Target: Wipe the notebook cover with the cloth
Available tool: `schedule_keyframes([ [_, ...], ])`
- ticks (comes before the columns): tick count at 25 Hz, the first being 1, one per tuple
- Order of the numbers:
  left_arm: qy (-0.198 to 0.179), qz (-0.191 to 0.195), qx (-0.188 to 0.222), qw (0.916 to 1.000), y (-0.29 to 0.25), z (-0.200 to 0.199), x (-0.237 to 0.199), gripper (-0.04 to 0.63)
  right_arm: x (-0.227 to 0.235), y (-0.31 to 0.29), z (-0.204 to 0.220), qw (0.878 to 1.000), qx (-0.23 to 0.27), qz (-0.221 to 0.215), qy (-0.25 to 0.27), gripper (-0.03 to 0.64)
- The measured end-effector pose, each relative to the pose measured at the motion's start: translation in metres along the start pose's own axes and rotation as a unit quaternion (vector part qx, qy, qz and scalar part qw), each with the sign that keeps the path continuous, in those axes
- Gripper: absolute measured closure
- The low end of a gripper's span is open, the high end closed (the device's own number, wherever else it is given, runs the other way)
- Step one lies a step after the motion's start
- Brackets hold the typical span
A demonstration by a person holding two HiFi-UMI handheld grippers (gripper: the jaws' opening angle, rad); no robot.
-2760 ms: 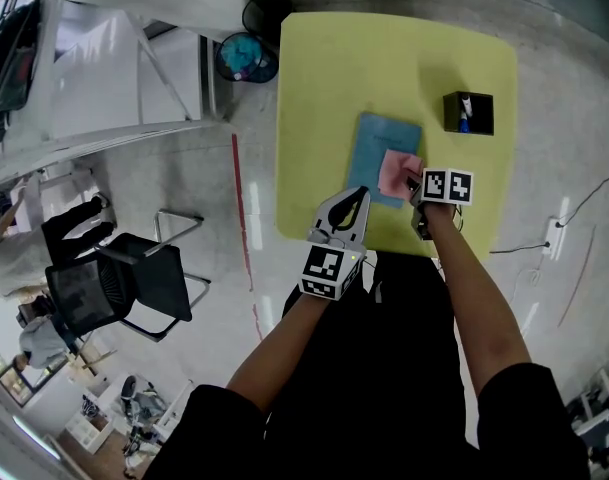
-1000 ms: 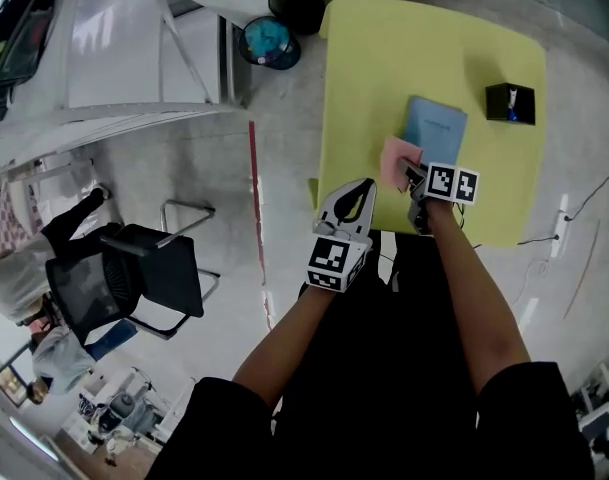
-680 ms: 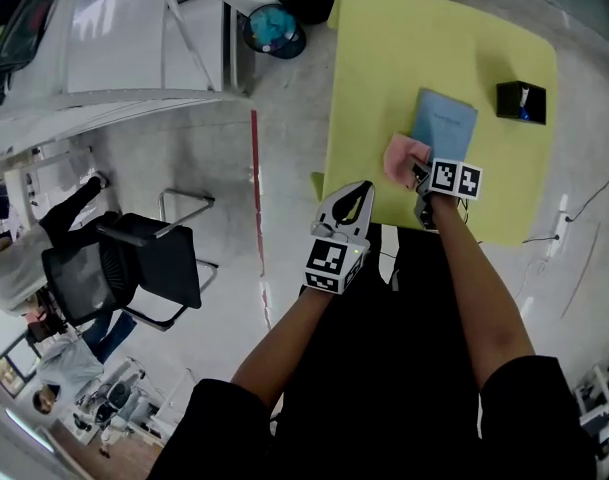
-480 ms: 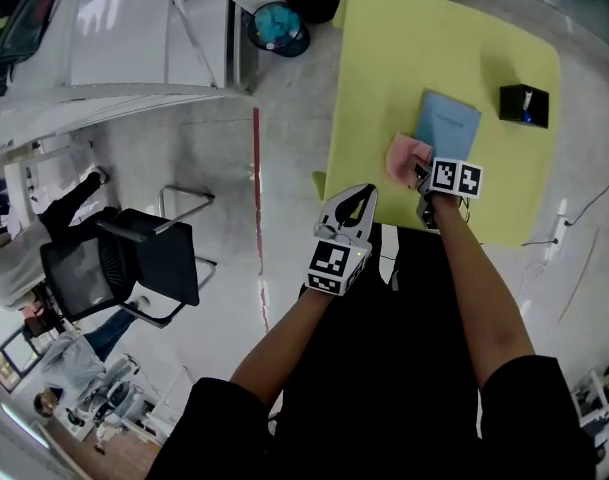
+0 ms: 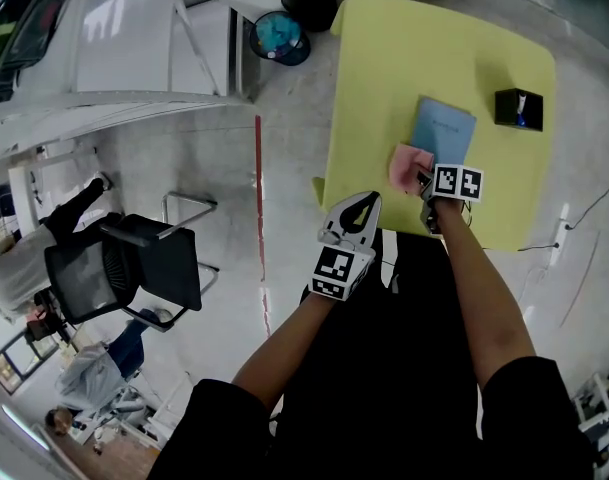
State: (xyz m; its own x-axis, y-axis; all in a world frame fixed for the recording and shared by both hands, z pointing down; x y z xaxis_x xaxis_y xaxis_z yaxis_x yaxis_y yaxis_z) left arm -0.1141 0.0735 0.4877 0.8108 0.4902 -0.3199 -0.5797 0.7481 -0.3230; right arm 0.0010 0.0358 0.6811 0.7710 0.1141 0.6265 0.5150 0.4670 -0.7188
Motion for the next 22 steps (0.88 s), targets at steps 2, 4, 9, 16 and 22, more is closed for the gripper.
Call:
schedule_keyframes([
  [2, -0.002, 0.002, -0.001, 1.0, -0.002, -0.001, 0.002, 0.588, 0.002, 0.001, 0.0, 1.0, -0.002, 0.0, -0.001, 0.58],
  [4, -0.004, 0.003, -0.002, 1.0, -0.005, -0.002, 0.004, 0.588, 0.005, 0.003, 0.001, 1.0, -0.004, 0.0, -0.003, 0.58],
  [9, -0.007, -0.001, -0.005, 1.0, -0.016, -0.004, 0.007, 0.588, 0.012, 0.007, -0.001, 1.0, -0.008, -0.003, -0.009, 0.58],
  [16, -0.01, -0.001, -0.005, 0.9999, -0.023, -0.005, 0.017, 0.588, 0.022, 0.015, -0.002, 1.0, -0.018, -0.007, -0.005, 0.581],
  [22, -0.011, -0.004, -0.01, 0.9999, -0.026, -0.002, 0.021, 0.588, 0.026, 0.018, -0.005, 1.0, -0.024, -0.006, -0.003, 0.58],
])
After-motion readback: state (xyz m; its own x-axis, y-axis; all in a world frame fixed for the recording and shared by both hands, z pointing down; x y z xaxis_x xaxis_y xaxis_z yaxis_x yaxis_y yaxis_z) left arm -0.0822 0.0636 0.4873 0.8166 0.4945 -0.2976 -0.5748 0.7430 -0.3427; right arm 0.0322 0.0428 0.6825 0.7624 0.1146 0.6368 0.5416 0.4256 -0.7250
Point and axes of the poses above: the fingertips, and each gripper's own axes: y backward along the fingers, x to its right, z out of its underside, the point moved 1 cm from there along y, backward along the fingers, and after that the axes turned 15 degrees about x, right-handed, at the moved point
